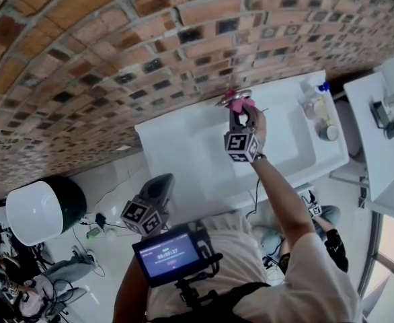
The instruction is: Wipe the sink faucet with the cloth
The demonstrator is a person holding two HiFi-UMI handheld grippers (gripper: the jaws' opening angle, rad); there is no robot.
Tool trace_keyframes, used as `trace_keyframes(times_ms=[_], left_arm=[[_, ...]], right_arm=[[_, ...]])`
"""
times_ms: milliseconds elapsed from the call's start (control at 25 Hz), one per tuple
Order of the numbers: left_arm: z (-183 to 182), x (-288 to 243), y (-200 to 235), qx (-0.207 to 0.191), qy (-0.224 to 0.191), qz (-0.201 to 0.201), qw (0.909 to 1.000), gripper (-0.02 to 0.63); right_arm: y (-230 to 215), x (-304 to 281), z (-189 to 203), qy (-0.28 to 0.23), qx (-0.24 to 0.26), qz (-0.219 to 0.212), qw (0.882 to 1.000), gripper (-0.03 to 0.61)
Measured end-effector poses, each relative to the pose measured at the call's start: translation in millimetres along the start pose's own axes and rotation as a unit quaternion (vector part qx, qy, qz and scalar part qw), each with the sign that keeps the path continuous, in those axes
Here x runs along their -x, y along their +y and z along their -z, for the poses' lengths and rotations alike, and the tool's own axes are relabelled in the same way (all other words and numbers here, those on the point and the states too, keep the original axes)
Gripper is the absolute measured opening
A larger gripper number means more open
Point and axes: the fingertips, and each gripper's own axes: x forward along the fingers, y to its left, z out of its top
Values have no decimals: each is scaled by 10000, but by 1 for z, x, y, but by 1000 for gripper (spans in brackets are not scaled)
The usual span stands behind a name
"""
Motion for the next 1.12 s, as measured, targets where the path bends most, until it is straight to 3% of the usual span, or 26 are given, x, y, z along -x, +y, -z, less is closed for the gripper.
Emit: trace_keyframes(times_ms=[480,840,1040,1120], left_arm=[[8,4,-11,-73,37,-44,10000,-6],[13,10,-19,-94,15,-136,9999,-6],[12,10,-22,-78,12,-177,9998,-6],[11,9,-24,-112,15,-174,9998,-6]], right_arm=[[32,4,-1,-77,349,-403,9985,77],[60,-9,23,309,-10,-917,9953,77],[105,-3,28,377,309,-1686,9845,77],[108,-6,25,393,-37,-1595,9864,77]])
